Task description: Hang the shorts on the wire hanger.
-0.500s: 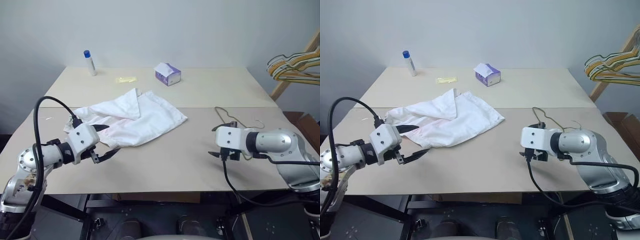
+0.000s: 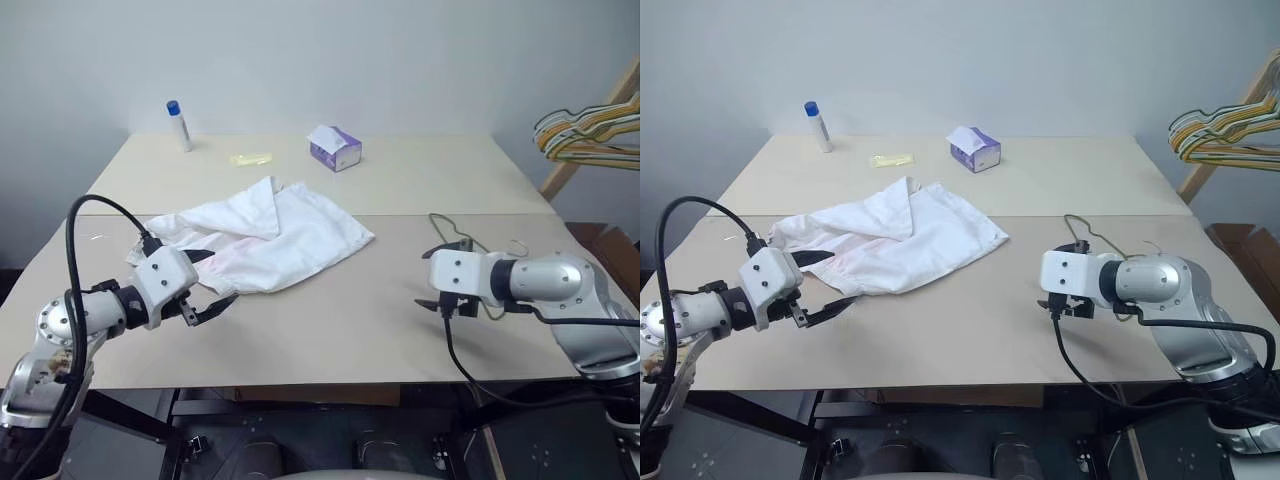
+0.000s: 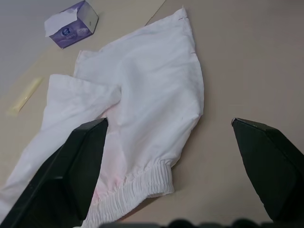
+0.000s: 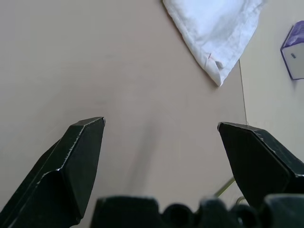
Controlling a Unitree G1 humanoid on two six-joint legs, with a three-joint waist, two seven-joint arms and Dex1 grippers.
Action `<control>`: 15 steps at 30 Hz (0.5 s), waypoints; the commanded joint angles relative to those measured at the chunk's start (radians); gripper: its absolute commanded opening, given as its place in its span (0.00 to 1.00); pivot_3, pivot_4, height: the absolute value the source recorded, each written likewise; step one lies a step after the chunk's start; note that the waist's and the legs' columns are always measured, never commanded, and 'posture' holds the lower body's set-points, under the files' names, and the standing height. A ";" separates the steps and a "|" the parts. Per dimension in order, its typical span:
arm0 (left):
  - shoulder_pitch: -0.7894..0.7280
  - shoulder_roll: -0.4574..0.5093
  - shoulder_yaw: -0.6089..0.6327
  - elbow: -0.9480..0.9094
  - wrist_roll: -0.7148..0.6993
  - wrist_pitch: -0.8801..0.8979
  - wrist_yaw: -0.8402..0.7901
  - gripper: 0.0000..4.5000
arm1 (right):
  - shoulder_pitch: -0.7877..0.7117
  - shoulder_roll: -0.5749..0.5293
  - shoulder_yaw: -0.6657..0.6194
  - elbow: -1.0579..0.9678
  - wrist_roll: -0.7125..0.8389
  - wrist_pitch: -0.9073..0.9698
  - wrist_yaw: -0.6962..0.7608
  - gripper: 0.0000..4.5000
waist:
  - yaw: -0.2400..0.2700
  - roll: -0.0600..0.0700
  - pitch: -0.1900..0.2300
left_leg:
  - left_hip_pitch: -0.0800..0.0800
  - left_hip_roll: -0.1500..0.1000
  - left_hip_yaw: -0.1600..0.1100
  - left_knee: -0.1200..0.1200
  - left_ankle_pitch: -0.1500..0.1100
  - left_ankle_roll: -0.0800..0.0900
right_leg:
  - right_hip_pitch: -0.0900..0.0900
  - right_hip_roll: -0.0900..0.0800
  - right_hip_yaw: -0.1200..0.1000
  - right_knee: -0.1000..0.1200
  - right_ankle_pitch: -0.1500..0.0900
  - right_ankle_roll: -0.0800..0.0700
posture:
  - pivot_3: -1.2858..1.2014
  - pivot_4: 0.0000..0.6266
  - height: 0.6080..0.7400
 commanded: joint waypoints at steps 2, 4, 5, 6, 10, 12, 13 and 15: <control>0.002 0.029 0.018 -0.015 0.026 0.005 0.012 1.00 | -0.073 0.063 0.053 -0.034 -0.007 0.050 -0.010 1.00 | 0.004 0.000 0.000 | 0.000 0.000 0.000 0.000 0.000 0.000 | 0.000 0.000 0.000 0.000 0.000 0.000 | 0.55 0.00 1.00; 0.022 0.041 0.018 -0.015 0.032 0.009 0.000 1.00 | -0.106 0.121 0.107 -0.039 -0.020 0.084 -0.018 1.00 | 0.005 0.000 0.000 | -0.001 0.000 0.000 0.000 0.000 0.000 | 0.000 0.000 0.000 0.000 0.000 0.000 | 0.55 0.00 1.00; 0.031 0.046 0.017 -0.016 0.033 0.010 -0.005 1.00 | -0.116 0.145 0.129 -0.041 -0.028 0.095 -0.024 1.00 | 0.004 0.000 0.000 | -0.001 0.000 0.000 0.000 0.000 0.000 | -0.001 0.000 0.000 -0.001 0.000 0.000 | 0.55 0.00 1.00; 0.042 0.053 0.014 -0.018 0.032 0.014 -0.012 1.00 | -0.127 0.174 0.157 -0.041 -0.039 0.109 -0.031 1.00 | 0.004 0.000 0.000 | -0.001 0.000 0.000 0.000 0.000 0.000 | -0.001 0.000 0.000 -0.001 0.000 0.000 | 0.55 0.00 1.00; 0.080 0.085 0.012 -0.023 0.039 0.025 -0.040 1.00 | -0.160 0.291 0.250 -0.031 -0.076 0.144 -0.073 1.00 | 0.003 0.000 0.000 | -0.001 0.000 0.000 0.000 0.000 0.000 | -0.001 0.000 0.000 0.000 0.000 0.000 | 0.54 0.00 1.00; 0.089 0.100 0.019 -0.016 0.044 0.032 -0.044 1.00 | -0.181 0.365 0.288 -0.002 -0.095 0.149 -0.111 1.00 | 0.002 0.000 0.000 | -0.001 0.000 0.000 0.000 0.000 0.000 | -0.002 0.000 -0.001 0.001 0.000 0.000 | 0.54 0.00 1.00; 0.097 0.113 0.026 -0.009 0.046 0.032 -0.054 1.00 | -0.195 0.424 0.307 0.028 -0.102 0.150 -0.145 1.00 | 0.001 0.000 0.000 | -0.001 0.000 0.000 0.000 0.000 0.000 | -0.002 0.000 -0.001 0.002 0.000 -0.001 | 0.54 0.00 1.00; 0.111 0.135 0.039 0.003 0.050 0.028 -0.070 1.00 | -0.216 0.518 0.337 0.082 -0.113 0.145 -0.198 1.00 | -0.005 0.000 0.000 | 0.000 0.000 0.000 0.000 0.000 0.000 | -0.002 0.000 -0.001 0.003 -0.001 -0.001 | 0.54 0.00 1.00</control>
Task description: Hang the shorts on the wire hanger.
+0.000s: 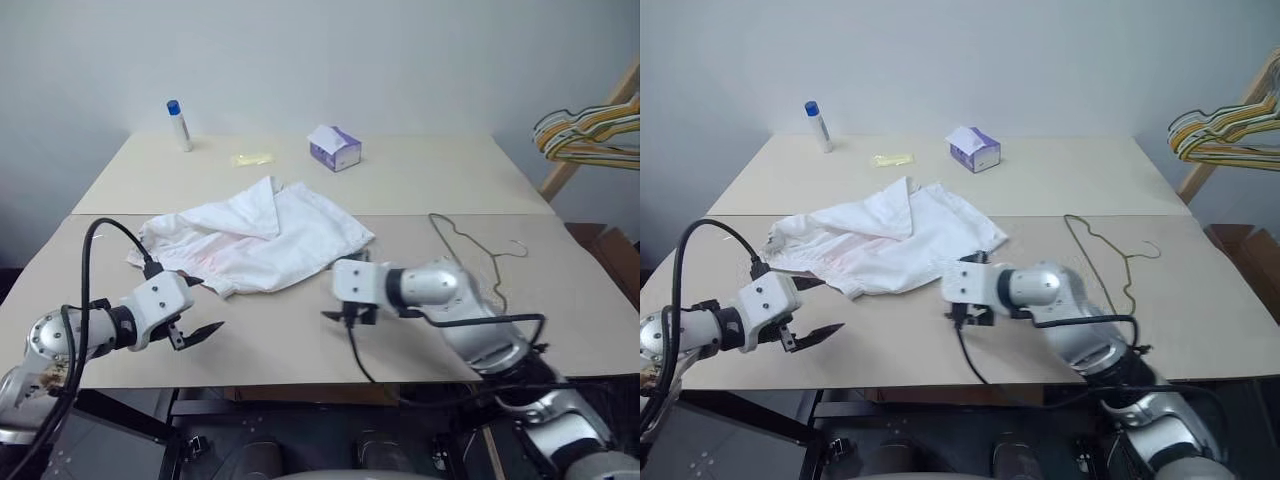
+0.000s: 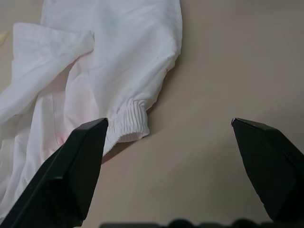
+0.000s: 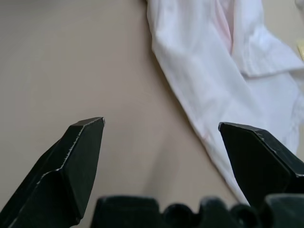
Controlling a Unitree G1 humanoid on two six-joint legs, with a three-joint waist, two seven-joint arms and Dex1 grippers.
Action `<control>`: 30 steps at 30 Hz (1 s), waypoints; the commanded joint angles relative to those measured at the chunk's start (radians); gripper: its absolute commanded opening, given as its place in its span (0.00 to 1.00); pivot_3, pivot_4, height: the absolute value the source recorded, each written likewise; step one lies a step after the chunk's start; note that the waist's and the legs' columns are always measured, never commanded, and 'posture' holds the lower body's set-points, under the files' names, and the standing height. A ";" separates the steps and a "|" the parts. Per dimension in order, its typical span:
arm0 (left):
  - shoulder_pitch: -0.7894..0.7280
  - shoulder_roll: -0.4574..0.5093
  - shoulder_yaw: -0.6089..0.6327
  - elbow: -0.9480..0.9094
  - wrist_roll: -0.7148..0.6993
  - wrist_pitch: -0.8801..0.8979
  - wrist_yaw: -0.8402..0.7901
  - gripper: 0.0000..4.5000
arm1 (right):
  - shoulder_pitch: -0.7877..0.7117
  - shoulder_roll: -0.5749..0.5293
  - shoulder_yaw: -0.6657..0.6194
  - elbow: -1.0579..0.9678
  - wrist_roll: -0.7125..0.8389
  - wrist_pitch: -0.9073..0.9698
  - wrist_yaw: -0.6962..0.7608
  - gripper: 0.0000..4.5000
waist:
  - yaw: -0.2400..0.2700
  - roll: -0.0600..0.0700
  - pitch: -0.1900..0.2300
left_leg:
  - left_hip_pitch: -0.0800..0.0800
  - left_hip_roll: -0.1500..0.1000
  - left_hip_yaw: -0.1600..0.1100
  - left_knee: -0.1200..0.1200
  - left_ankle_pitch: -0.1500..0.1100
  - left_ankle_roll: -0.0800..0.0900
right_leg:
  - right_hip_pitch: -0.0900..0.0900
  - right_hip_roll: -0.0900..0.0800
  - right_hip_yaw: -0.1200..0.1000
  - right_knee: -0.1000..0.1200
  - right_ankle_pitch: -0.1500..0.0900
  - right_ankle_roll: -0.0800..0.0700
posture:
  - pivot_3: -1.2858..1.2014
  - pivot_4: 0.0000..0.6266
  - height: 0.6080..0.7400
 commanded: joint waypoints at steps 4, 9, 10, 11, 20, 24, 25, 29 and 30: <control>0.023 0.063 0.034 0.016 0.029 -0.028 -0.034 1.00 | -0.079 0.204 0.096 0.193 -0.084 -0.077 -0.177 1.00 | -0.008 -0.001 0.000 | -0.001 0.000 0.000 0.000 0.000 0.000 | -0.004 0.000 0.000 0.006 -0.002 -0.002 | 0.55 0.00 1.00; -0.071 -0.045 -0.040 0.107 0.090 -0.088 0.086 1.00 | -0.090 0.187 0.112 0.219 -0.128 -0.102 -0.176 1.00 | 0.007 0.000 0.000 | -0.001 0.000 0.000 0.000 0.001 -0.001 | -0.004 -0.001 -0.001 0.007 -0.002 -0.002 | 0.56 0.00 1.00; -0.097 -0.078 -0.053 0.137 0.105 -0.107 0.117 1.00 | -0.089 0.173 0.102 0.202 -0.129 -0.095 -0.167 1.00 | 0.010 -0.001 -0.001 | -0.001 0.000 0.000 0.000 0.001 -0.002 | -0.004 -0.001 -0.001 0.007 -0.002 -0.002 | 0.56 0.00 1.00; -0.123 -0.110 -0.064 0.173 0.112 -0.119 0.138 1.00 | -0.085 0.147 0.088 0.173 -0.128 -0.081 -0.149 1.00 | 0.011 -0.002 -0.001 | -0.001 0.000 0.000 0.000 0.001 -0.002 | -0.003 0.000 -0.002 0.007 -0.002 -0.002 | 0.55 0.00 1.00; -0.284 -0.212 -0.192 0.437 0.186 -0.178 0.165 1.00 | -0.029 -0.035 -0.012 -0.081 -0.094 0.024 -0.029 1.00 | 0.000 -0.004 -0.002 | -0.001 0.000 -0.001 0.000 0.001 -0.002 | -0.004 0.000 -0.002 0.008 -0.002 -0.002 | 0.53 0.00 1.00; -0.313 -0.216 -0.211 0.470 0.184 -0.185 0.134 0.80 | -0.010 -0.055 -0.039 -0.132 -0.095 0.078 -0.029 1.00 | -0.011 -0.004 -0.003 | -0.001 0.000 -0.001 0.000 0.001 -0.001 | -0.004 0.000 -0.001 0.008 -0.002 -0.002 | 0.52 0.00 1.00; -0.313 -0.213 -0.214 0.468 0.183 -0.185 0.128 0.73 | -0.006 -0.059 -0.043 -0.138 -0.095 0.088 -0.032 1.00 | -0.014 -0.004 -0.003 | -0.001 0.000 -0.001 0.000 0.001 -0.002 | -0.004 0.000 -0.001 0.007 -0.002 -0.002 | 0.52 0.00 1.00; -0.318 -0.219 -0.217 0.478 0.200 -0.182 0.143 0.47 | 0.006 -0.073 -0.062 -0.154 -0.097 0.118 -0.044 1.00 | -0.022 -0.004 -0.003 | -0.002 0.000 -0.001 0.000 0.001 -0.001 | -0.004 0.000 -0.001 0.007 -0.002 -0.002 | 0.52 0.00 1.00; -0.321 -0.218 -0.220 0.482 0.204 -0.185 0.142 0.40 | 0.009 -0.079 -0.068 -0.161 -0.096 0.123 -0.044 1.00 | -0.023 -0.004 -0.003 | -0.002 0.000 -0.001 0.000 0.001 -0.001 | -0.004 0.000 -0.001 0.007 -0.002 -0.002 | 0.52 0.00 1.00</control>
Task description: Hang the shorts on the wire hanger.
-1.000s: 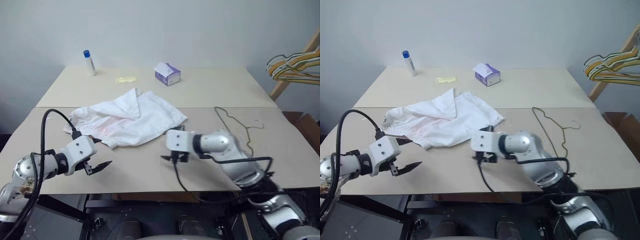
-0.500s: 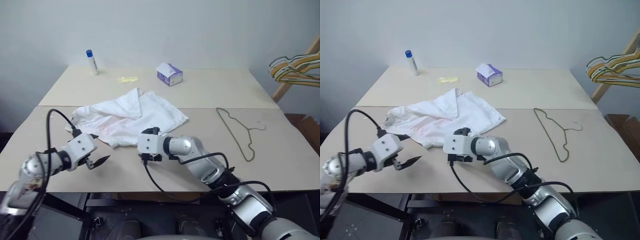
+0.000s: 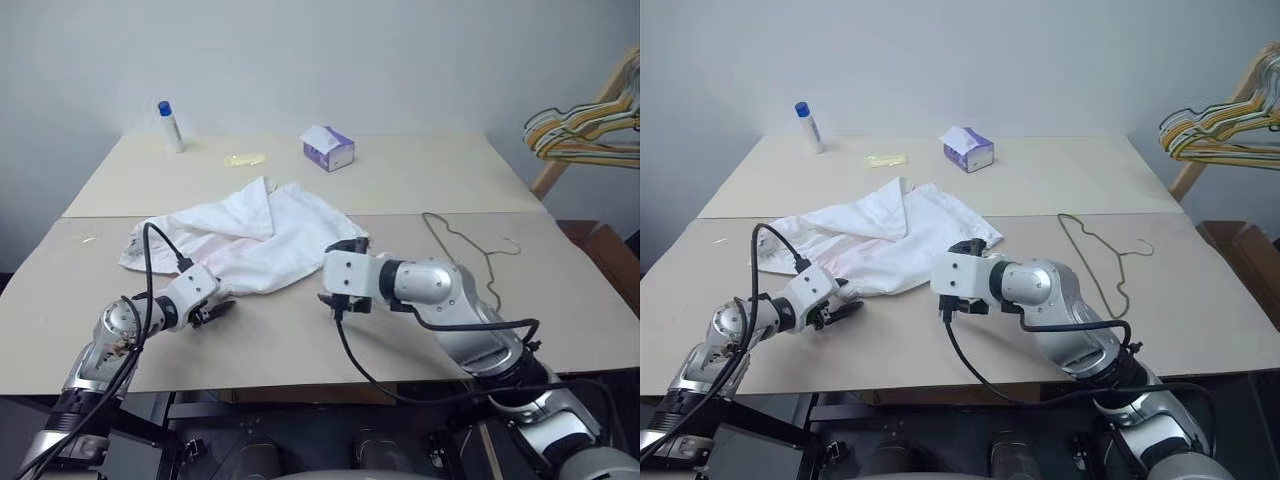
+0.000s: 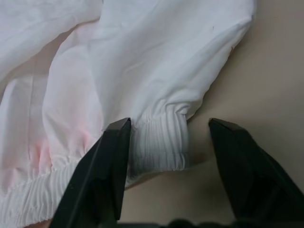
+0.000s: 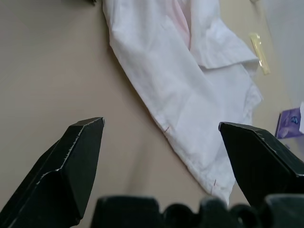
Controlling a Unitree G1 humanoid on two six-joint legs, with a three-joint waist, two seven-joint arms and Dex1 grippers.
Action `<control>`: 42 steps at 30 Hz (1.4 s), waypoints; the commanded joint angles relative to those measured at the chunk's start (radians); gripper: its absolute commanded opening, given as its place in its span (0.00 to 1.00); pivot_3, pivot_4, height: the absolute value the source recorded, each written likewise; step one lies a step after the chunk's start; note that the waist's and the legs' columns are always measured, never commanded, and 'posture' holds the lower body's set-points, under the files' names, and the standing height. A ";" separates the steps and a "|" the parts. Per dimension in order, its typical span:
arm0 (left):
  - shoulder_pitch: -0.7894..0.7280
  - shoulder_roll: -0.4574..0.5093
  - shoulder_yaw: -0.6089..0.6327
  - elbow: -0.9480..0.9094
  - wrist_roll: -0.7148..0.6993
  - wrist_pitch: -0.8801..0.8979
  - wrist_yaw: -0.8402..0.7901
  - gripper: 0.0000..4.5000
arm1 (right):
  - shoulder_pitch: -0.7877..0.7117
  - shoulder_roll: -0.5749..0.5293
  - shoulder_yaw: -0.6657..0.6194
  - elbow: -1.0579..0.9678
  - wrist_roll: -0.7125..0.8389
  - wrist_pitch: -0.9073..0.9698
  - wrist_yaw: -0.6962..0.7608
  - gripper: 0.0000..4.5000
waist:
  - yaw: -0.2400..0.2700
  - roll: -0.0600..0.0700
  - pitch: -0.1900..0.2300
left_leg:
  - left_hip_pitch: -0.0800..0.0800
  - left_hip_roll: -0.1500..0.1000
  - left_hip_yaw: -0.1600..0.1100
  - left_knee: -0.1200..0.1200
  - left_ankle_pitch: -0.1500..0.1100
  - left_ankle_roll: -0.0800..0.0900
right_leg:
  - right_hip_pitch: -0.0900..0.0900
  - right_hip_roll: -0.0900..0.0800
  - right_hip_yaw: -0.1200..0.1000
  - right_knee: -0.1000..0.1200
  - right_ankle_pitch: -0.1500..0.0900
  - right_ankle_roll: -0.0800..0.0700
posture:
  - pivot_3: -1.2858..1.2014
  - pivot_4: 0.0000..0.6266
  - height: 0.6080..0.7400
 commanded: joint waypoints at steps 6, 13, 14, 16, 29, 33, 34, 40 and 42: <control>-0.019 0.021 -0.012 -0.070 0.009 0.014 -0.028 0.01 | 0.015 -0.076 -0.094 -0.099 0.017 0.039 0.007 1.00 | -0.002 0.000 0.000 | 0.000 0.000 0.000 0.000 0.000 0.000 | 0.000 0.000 0.000 0.000 0.000 0.000 | 0.52 0.00 1.00; -0.074 -0.047 -0.073 -0.303 -0.039 0.270 -0.059 0.01 | 0.067 -0.193 -0.203 -0.116 0.040 0.040 0.011 1.00 | 0.000 0.000 0.000 | -0.001 0.000 0.000 0.001 0.000 0.000 | 0.000 -0.001 0.000 -0.001 0.000 0.001 | 0.51 0.00 1.00; -0.091 -0.060 -0.108 -0.343 -0.032 0.312 -0.066 0.01 | 0.075 -0.210 -0.223 -0.110 0.040 0.043 0.008 1.00 | -0.001 0.000 0.000 | -0.001 0.000 0.000 0.001 0.000 0.000 | 0.000 -0.001 0.000 -0.001 0.000 0.001 | 0.51 0.00 1.00; -0.121 -0.096 -0.168 -0.393 -0.023 0.378 -0.061 0.01 | 0.085 -0.234 -0.255 -0.098 0.042 0.048 0.000 1.00 | -0.004 0.000 0.000 | -0.001 0.000 0.000 0.001 0.000 0.000 | 0.000 0.000 0.000 -0.001 0.000 0.001 | 0.51 0.00 1.00; -0.360 -0.517 -0.373 -0.072 0.085 0.358 0.179 0.07 | 0.143 -0.277 -0.321 -0.036 0.035 0.028 -0.077 1.00 | -0.032 -0.001 0.000 | 0.001 -0.002 -0.003 0.001 -0.001 0.001 | 0.005 0.000 0.002 -0.004 0.000 0.001 | 0.49 0.00 1.00; -0.377 -0.531 -0.384 -0.071 0.068 0.318 0.137 0.32 | 0.150 -0.286 -0.321 -0.023 0.028 0.023 -0.092 1.00 | -0.041 0.000 0.000 | 0.001 -0.002 -0.002 0.001 -0.001 0.002 | 0.005 0.000 0.003 -0.004 0.000 0.002 | 0.49 0.00 1.00; -0.378 -0.525 -0.385 -0.071 0.069 0.316 0.131 0.41 | 0.151 -0.286 -0.322 -0.023 0.030 0.024 -0.096 1.00 | -0.042 0.000 0.000 | 0.002 -0.002 -0.002 0.001 -0.001 0.002 | 0.005 0.000 0.003 -0.004 0.000 0.001 | 0.49 0.00 1.00; -0.365 -0.457 -0.341 -0.165 0.013 0.364 0.063 0.85 | 0.168 -0.287 -0.332 -0.030 0.044 0.028 -0.100 1.00 | -0.058 0.000 -0.001 | 0.002 -0.002 -0.003 0.001 -0.001 0.002 | 0.005 0.000 0.003 -0.003 0.000 0.002 | 0.49 0.00 1.00; -0.363 -0.435 -0.327 -0.204 -0.012 0.383 0.039 0.99 | 0.172 -0.287 -0.335 -0.028 0.045 0.025 -0.099 1.00 | -0.057 0.000 -0.001 | 0.002 -0.002 -0.003 0.001 -0.001 0.002 | 0.005 0.000 0.003 -0.004 0.000 0.002 | 0.50 0.00 1.00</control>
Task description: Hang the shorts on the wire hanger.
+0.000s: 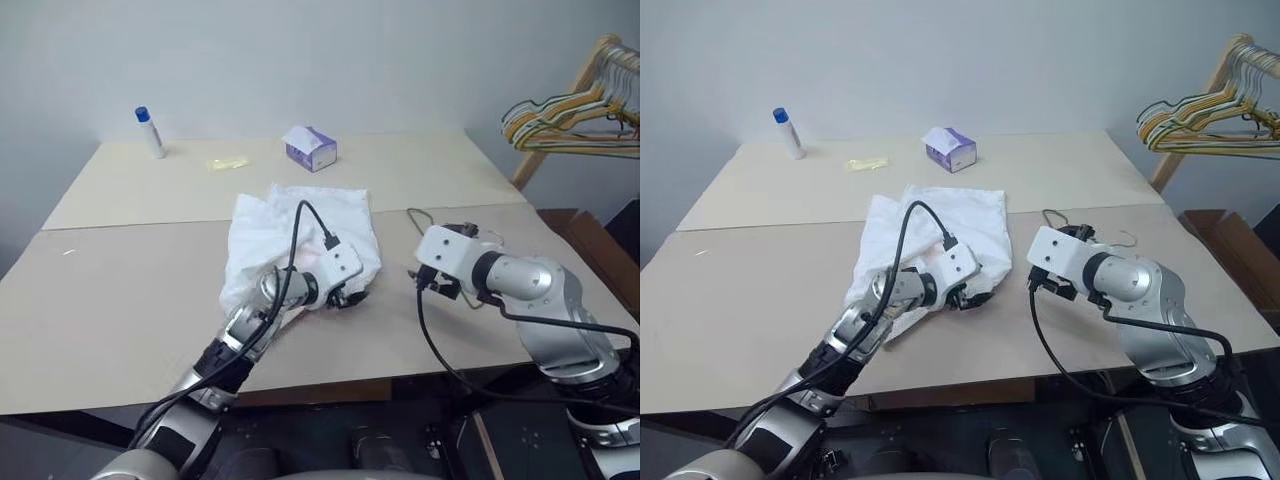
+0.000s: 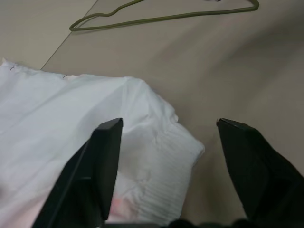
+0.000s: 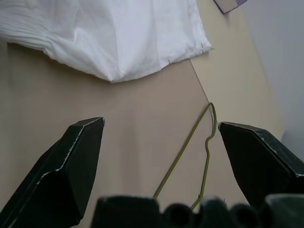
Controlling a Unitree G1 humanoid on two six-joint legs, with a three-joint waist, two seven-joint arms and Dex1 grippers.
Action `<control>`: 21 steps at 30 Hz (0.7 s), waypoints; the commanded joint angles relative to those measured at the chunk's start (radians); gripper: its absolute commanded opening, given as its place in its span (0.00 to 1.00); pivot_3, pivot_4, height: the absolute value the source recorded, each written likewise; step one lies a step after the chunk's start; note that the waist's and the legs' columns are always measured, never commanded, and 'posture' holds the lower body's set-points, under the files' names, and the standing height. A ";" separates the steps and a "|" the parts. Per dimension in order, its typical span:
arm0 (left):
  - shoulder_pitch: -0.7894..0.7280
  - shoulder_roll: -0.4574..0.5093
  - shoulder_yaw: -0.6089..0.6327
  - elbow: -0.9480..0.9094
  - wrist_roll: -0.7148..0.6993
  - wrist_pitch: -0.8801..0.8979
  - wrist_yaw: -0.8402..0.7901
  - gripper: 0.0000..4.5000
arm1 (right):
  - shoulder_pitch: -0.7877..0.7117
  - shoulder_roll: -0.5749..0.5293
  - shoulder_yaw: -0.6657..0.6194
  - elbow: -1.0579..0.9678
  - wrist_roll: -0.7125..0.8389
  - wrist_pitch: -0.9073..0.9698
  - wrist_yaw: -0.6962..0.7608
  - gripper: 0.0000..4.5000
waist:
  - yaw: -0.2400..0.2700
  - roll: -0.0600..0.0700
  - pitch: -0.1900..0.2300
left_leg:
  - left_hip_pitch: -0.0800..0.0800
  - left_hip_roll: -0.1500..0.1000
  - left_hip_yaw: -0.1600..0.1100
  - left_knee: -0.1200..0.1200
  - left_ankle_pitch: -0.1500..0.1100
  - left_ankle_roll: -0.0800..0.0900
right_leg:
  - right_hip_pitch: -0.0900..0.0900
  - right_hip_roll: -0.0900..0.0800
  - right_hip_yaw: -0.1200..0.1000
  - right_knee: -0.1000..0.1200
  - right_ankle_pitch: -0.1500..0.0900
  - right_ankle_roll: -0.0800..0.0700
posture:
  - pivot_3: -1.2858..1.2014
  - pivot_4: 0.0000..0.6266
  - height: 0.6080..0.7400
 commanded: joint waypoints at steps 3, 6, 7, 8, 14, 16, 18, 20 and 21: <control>0.011 0.058 0.117 -0.187 -0.113 0.062 -0.056 0.99 | -0.013 -0.006 -0.049 -0.045 0.023 0.016 0.000 1.00 | 0.001 0.000 0.000 | 0.000 0.000 0.000 0.000 0.000 0.000 | 0.000 0.000 0.000 0.000 0.000 0.000 | 0.49 0.00 1.00; 0.026 0.119 0.239 -0.253 -0.165 0.108 -0.040 0.99 | -0.029 0.014 -0.060 -0.114 0.084 0.092 0.038 1.00 | -0.002 0.000 0.000 | 0.000 0.000 0.000 0.000 0.000 0.000 | 0.000 0.000 0.000 0.001 0.000 0.000 | 0.49 0.00 1.00; 0.033 0.149 0.267 -0.265 -0.178 0.113 -0.049 0.99 | -0.035 0.019 -0.060 -0.137 0.105 0.120 0.050 1.00 | -0.004 0.000 0.000 | 0.001 0.000 0.000 0.000 0.000 0.000 | 0.000 0.000 0.000 0.001 0.000 0.000 | 0.49 0.00 1.00; 0.041 0.187 0.299 -0.270 -0.190 0.118 -0.061 0.99 | -0.042 0.025 -0.050 -0.167 0.129 0.151 0.064 1.00 | -0.007 0.000 0.000 | 0.001 0.001 0.000 0.000 0.000 0.000 | 0.000 0.001 0.000 0.002 0.000 0.000 | 0.50 0.00 1.00; 0.122 0.438 0.408 -0.215 -0.185 0.014 -0.140 0.99 | -0.083 0.143 0.100 -0.275 0.224 0.254 0.069 1.00 | -0.023 0.001 0.000 | 0.001 0.001 -0.002 0.000 0.000 0.000 | 0.000 0.001 -0.001 0.001 0.000 0.000 | 0.50 0.00 1.00; 0.154 0.492 0.439 -0.215 -0.191 -0.014 -0.162 0.99 | -0.102 0.200 0.160 -0.263 0.241 0.259 0.054 1.00 | -0.020 0.000 0.000 | -0.001 0.001 -0.002 0.000 0.000 0.000 | 0.000 0.000 -0.002 0.001 0.000 0.001 | 0.50 0.00 1.00; 0.205 0.548 0.489 -0.225 -0.207 -0.051 -0.198 0.99 | -0.137 0.263 0.251 -0.222 0.235 0.251 0.035 1.00 | -0.022 0.000 0.000 | -0.001 0.001 -0.002 0.000 0.000 0.000 | 0.000 -0.001 -0.003 0.000 0.000 0.001 | 0.50 0.00 1.00; 0.242 0.587 0.525 -0.230 -0.221 -0.042 -0.209 0.99 | -0.172 0.328 0.323 -0.170 0.227 0.242 0.011 1.00 | -0.025 0.000 0.000 | -0.001 0.001 -0.002 0.000 0.000 0.000 | -0.001 0.000 -0.003 0.000 0.000 0.000 | 0.50 0.00 1.00; 0.252 0.602 0.530 -0.223 -0.212 -0.027 -0.198 0.99 | -0.187 0.360 0.351 -0.142 0.224 0.235 -0.003 1.00 | -0.026 0.000 0.000 | -0.001 0.001 -0.002 0.000 0.000 0.000 | -0.001 0.000 -0.003 0.001 0.000 0.000 | 0.50 0.00 1.00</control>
